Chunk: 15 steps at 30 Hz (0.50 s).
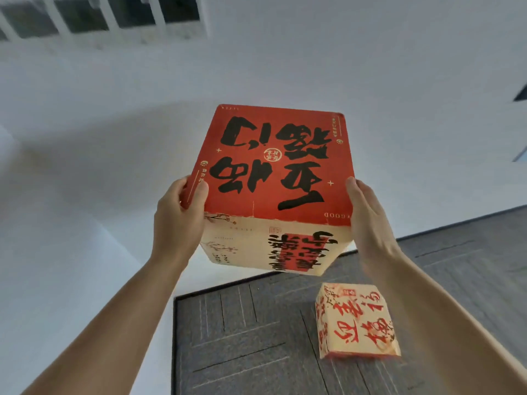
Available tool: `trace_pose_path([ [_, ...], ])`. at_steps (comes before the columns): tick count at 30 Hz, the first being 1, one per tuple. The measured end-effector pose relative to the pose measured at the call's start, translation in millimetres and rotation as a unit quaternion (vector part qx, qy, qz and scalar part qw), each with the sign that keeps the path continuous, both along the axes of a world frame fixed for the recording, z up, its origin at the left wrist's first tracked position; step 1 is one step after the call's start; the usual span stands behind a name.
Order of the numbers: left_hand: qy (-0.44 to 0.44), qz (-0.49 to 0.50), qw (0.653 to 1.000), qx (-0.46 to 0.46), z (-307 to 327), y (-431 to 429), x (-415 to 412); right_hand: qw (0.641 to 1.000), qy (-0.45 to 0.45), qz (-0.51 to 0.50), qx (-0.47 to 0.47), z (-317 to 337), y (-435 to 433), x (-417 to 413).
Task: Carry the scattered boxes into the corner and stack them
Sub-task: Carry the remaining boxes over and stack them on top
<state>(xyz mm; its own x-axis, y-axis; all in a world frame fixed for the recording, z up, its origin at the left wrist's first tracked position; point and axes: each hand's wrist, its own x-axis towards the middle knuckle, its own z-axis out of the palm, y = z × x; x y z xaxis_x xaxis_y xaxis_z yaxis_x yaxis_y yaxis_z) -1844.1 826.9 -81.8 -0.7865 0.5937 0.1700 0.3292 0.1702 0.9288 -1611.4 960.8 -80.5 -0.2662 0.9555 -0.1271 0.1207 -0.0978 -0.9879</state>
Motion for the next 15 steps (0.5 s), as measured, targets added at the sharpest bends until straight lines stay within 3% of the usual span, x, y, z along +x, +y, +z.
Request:
trace_pose_path([
  [8,0.054,-0.004,0.985,0.163,175.4,-68.9,43.8,0.977,0.127,0.009,0.17,163.6,-46.5,32.1],
  [15,0.119,0.052,0.962,0.24,236.8,-121.3,49.4,0.948,0.188,0.02,0.257,225.9,-98.4,29.9],
])
